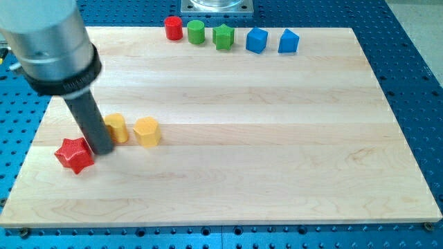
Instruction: Move the yellow heart above the yellow hexagon
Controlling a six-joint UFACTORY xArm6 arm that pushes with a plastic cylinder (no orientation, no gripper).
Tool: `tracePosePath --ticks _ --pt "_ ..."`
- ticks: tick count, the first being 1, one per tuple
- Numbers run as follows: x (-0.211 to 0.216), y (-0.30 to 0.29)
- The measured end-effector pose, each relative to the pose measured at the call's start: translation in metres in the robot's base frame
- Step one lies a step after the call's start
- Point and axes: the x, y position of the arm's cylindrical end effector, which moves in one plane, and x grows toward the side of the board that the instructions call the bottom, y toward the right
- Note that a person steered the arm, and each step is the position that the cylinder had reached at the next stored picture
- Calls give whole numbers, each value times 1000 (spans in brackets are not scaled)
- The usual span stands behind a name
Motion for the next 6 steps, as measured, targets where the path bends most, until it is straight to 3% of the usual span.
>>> tracePosePath --ticks 1,2,4,5,6 --pt "-24 -18" --pt "-19 -24" --pt "-9 31" --pt "-100 30" --pt "-95 30"
